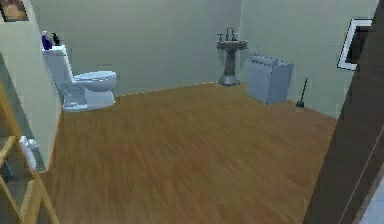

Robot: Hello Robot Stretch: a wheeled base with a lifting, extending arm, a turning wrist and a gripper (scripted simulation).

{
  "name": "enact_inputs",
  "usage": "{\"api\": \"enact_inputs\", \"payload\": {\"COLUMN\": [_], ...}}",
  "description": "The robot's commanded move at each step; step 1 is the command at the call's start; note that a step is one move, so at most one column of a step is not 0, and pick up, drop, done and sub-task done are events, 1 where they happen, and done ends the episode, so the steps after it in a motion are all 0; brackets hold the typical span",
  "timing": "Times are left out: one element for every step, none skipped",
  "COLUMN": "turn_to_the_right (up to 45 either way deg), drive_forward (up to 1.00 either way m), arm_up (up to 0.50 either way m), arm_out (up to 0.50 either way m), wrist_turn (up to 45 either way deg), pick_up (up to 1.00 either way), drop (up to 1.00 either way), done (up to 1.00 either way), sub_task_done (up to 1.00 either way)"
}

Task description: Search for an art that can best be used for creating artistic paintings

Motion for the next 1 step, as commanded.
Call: {"api": "enact_inputs", "payload": {"turn_to_the_right": [-3.0], "drive_forward": [0.00], "arm_up": [0.00], "arm_out": [0.00], "wrist_turn": [0.0], "pick_up": [0.00], "drop": [0.00], "done": [0.00], "sub_task_done": [0.00]}}
